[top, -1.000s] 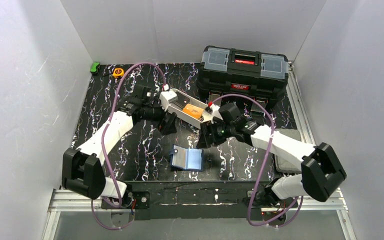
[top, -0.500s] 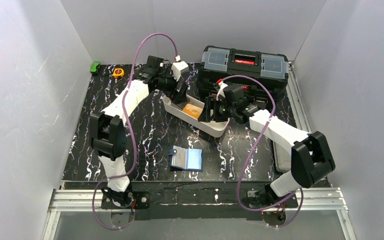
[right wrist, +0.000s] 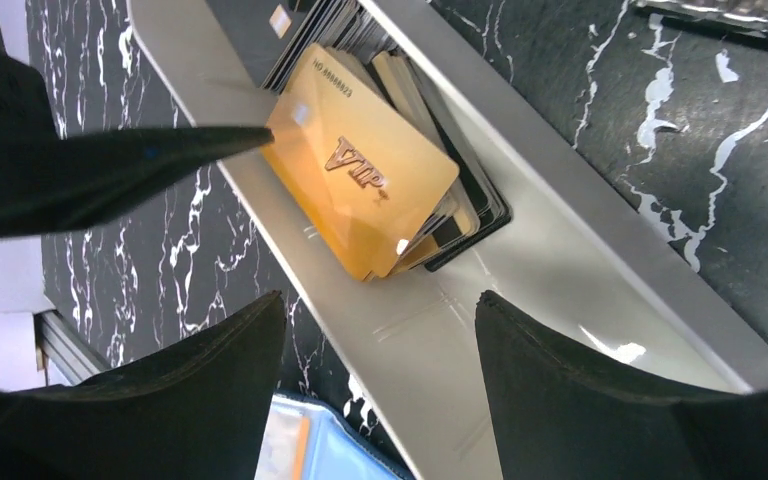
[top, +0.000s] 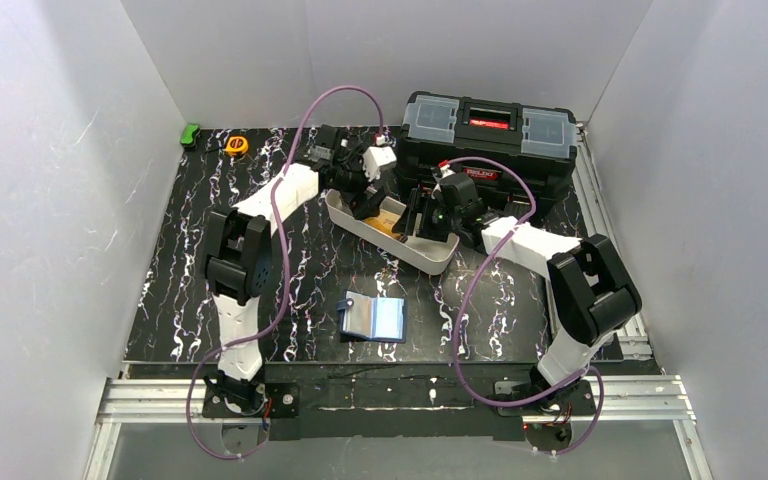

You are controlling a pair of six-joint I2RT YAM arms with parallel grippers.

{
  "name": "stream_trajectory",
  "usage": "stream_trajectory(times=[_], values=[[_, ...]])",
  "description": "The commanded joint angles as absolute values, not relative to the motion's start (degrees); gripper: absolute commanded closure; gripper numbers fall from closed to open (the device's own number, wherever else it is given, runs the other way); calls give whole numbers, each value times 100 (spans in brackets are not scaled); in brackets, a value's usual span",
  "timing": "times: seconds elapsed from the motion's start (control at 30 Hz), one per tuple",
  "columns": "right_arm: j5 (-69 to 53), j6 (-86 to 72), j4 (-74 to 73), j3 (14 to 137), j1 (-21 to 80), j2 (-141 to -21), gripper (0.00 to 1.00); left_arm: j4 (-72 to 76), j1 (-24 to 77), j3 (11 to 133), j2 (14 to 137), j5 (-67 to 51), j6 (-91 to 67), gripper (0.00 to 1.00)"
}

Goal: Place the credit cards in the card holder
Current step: Pick up the credit card from the storage box.

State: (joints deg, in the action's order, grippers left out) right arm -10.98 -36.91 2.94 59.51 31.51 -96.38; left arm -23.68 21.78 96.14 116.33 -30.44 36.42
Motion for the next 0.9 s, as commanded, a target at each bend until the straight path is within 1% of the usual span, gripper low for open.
stream_trajectory(times=[0.0,0.2,0.33,0.53,0.67,0.87], values=[[-674,-4060,1206,5781,3097,-9680,24,-2061,2317,9257,11371,-3159,4344,1],[-679,-4521,1917,5518,3059,-9850,23,-1788,2466,8852,11268,-2995,4802,1],[-763,-4751,2213,5402,3054,-9963,23,-1415,2505,8608,11128,-2830,4760,1],[-842,-4895,2366,5374,3059,-10106,22,-1681,2513,8615,11024,-3081,4721,1],[-847,-4940,2431,5399,3063,-10186,22,-1875,2539,8652,10925,-3567,4474,1],[-730,-4980,2412,5362,3059,-10162,22,-2095,2484,8931,10699,-3846,4144,1]])
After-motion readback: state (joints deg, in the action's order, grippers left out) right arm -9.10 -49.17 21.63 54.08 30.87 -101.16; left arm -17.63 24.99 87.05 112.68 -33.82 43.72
